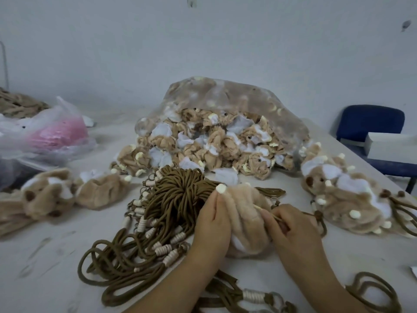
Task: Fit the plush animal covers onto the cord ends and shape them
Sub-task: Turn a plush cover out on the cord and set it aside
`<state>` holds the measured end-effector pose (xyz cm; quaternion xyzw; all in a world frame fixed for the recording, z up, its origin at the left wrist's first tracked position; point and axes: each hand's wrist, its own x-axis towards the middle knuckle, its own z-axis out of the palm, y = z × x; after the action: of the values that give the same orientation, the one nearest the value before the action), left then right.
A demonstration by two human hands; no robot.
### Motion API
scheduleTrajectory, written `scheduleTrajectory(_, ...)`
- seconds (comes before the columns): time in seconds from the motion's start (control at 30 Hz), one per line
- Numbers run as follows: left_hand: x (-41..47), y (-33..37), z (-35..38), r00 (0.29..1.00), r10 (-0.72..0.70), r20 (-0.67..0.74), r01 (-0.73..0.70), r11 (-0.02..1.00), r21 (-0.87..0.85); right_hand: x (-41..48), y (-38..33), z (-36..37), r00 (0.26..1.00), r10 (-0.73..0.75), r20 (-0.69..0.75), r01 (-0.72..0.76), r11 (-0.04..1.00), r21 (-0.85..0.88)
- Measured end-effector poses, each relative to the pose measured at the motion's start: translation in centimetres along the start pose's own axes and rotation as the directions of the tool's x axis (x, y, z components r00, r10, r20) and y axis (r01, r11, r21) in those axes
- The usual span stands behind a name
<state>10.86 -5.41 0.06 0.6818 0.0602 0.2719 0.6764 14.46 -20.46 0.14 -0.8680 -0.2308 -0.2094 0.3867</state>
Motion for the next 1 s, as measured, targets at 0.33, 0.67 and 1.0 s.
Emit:
scheduleTrajectory(0.33,-0.7,-0.3,0.6,0.99,0.103,0.092,-0.118,0.978,0.173,-0.3,0.8,-1.5,0.999,0.011,-0.042,-0.014,0.996,-0.082)
scheduleTrajectory(0.67,-0.4,0.6,0.5,0.993,0.048,0.107,-0.046,0.999,-0.022,-0.2,1.5,-1.7,0.99,-0.077,-0.119,0.042,0.962,-0.269)
scheduleTrajectory(1.0,-0.4,2.2,0.8,0.973,0.226,-0.038,-0.223,0.972,0.078,-0.9,-0.2,-0.8,0.997,0.052,-0.064,-0.06,0.99,-0.13)
